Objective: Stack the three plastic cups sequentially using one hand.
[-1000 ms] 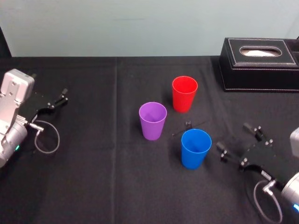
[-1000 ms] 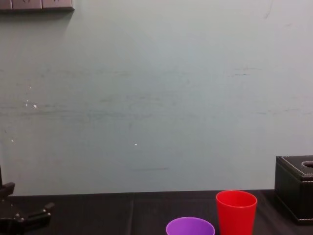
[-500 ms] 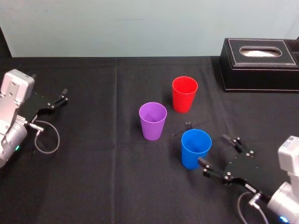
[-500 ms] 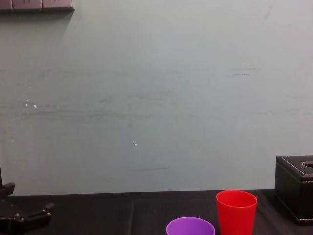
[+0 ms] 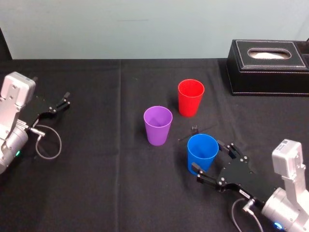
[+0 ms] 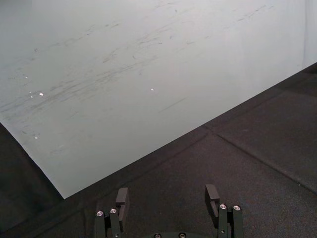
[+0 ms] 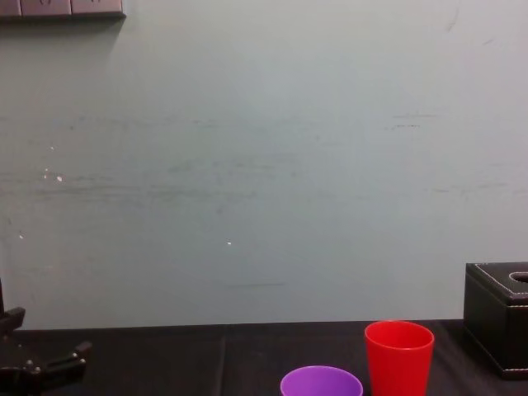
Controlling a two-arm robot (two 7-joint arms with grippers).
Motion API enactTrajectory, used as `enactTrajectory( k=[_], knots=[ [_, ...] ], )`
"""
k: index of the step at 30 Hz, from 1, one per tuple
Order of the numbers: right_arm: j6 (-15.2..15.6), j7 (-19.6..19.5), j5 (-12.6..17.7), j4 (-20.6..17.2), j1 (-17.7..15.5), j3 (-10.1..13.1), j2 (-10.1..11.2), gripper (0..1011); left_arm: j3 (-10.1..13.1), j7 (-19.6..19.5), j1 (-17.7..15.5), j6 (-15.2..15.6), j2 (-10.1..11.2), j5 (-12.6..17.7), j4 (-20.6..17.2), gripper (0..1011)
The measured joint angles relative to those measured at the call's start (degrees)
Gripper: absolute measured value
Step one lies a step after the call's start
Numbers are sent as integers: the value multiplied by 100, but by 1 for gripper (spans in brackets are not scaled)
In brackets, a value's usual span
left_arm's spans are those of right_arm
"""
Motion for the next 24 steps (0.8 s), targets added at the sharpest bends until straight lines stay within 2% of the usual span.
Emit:
enactTrajectory(
  k=[7, 24],
  knots=[
    [88, 51, -44, 180, 141, 10, -243, 1003, 0, 0, 0, 0, 0, 0, 0, 1005],
    [165, 181, -280, 399, 373, 63, -640, 1003, 0, 0, 0, 0, 0, 0, 0, 1005]
  ],
)
